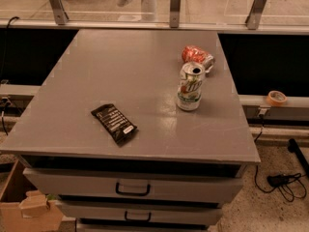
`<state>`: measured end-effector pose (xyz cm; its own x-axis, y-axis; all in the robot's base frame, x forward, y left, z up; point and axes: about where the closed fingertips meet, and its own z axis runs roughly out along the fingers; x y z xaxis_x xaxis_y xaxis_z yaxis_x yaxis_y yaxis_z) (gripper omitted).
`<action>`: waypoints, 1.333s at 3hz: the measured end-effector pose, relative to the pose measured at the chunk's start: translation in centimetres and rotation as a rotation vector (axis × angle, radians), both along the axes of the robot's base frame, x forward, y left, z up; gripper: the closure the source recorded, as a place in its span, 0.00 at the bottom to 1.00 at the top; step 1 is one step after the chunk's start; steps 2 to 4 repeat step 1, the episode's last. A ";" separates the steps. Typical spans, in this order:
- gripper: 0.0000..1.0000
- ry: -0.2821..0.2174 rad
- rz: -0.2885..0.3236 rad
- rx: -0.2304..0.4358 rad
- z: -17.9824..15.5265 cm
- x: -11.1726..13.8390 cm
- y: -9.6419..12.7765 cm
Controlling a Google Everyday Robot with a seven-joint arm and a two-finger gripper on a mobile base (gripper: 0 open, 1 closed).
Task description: Place 7up can upright
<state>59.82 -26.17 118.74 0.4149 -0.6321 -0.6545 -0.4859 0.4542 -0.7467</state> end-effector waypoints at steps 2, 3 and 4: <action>0.00 -0.036 -0.039 -0.011 1.4 0.2 -0.3; 0.00 -0.036 -0.039 -0.011 1.4 0.2 -0.3; 0.00 -0.036 -0.039 -0.011 1.4 0.2 -0.3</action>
Offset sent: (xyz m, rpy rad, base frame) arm 0.0000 0.0000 0.0000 0.0000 0.0000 0.0000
